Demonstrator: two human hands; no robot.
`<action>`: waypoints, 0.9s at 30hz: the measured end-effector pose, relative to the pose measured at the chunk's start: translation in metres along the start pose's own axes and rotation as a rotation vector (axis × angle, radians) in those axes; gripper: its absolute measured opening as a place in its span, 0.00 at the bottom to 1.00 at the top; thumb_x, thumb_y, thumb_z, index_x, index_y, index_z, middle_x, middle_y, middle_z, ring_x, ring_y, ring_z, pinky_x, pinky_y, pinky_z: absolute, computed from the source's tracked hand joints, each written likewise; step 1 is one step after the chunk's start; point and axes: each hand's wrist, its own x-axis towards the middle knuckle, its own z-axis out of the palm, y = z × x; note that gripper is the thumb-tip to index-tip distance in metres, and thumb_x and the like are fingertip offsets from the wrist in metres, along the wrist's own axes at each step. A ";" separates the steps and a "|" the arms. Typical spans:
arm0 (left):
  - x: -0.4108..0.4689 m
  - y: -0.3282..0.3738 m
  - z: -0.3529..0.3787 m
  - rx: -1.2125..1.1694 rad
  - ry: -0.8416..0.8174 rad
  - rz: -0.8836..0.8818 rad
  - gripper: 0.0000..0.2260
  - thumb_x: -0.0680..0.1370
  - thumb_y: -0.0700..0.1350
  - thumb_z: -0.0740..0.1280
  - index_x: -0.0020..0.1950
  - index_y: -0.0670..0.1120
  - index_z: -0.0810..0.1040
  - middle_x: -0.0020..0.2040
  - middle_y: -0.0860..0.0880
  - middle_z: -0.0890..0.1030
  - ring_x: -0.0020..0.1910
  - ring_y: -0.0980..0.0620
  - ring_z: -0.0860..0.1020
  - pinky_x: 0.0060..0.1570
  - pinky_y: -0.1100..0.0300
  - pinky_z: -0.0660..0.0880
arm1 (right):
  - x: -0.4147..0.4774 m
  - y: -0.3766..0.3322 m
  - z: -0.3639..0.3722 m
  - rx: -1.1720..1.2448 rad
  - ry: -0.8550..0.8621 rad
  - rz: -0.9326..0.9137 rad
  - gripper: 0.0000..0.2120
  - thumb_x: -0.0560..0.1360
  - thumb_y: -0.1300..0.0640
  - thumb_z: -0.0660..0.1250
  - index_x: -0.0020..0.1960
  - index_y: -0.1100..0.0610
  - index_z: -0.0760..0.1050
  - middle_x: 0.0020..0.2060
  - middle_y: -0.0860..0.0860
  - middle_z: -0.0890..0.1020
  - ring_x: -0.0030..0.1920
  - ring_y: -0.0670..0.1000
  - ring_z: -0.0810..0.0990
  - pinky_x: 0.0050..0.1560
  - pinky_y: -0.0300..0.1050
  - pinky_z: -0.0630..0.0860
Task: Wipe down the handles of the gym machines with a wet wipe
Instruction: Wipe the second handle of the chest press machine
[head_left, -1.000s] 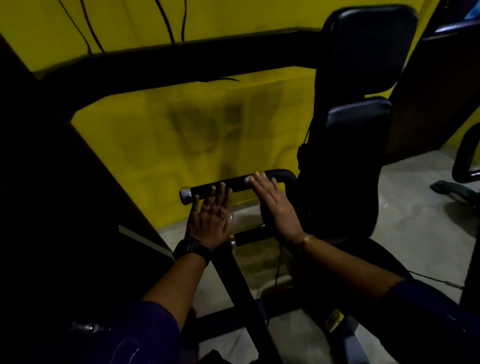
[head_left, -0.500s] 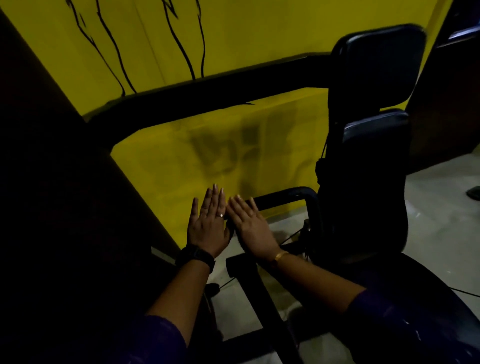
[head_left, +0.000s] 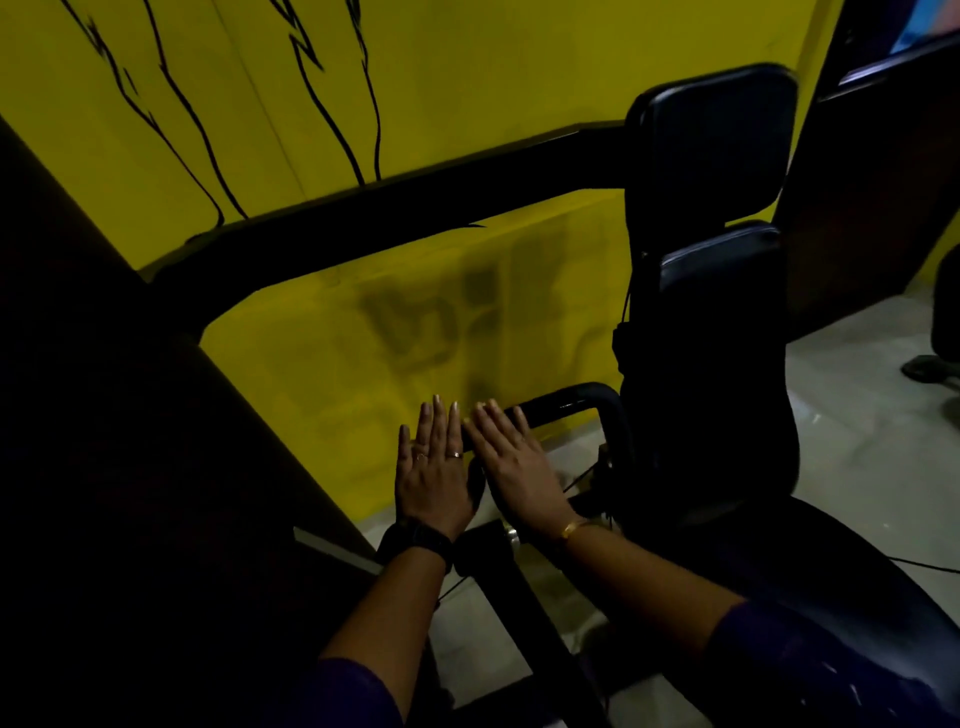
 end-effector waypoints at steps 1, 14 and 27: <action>0.001 0.001 0.000 -0.015 0.014 -0.003 0.42 0.71 0.57 0.68 0.77 0.43 0.52 0.78 0.41 0.58 0.78 0.50 0.37 0.74 0.48 0.38 | -0.004 0.006 0.001 -0.011 -0.009 -0.047 0.26 0.75 0.60 0.53 0.71 0.62 0.68 0.69 0.59 0.71 0.71 0.58 0.68 0.74 0.54 0.50; 0.025 0.036 -0.009 -0.125 0.117 0.102 0.30 0.75 0.52 0.52 0.76 0.42 0.62 0.76 0.42 0.64 0.78 0.51 0.39 0.74 0.47 0.40 | -0.003 0.049 -0.013 -0.029 0.040 0.188 0.25 0.71 0.63 0.54 0.68 0.65 0.71 0.64 0.62 0.76 0.66 0.63 0.73 0.65 0.67 0.65; 0.048 0.065 -0.007 -0.182 -0.025 0.323 0.32 0.75 0.56 0.53 0.78 0.46 0.58 0.76 0.42 0.63 0.75 0.44 0.60 0.71 0.47 0.55 | -0.088 0.092 -0.026 0.353 0.029 0.651 0.32 0.79 0.69 0.57 0.78 0.57 0.47 0.77 0.53 0.54 0.75 0.53 0.58 0.72 0.48 0.62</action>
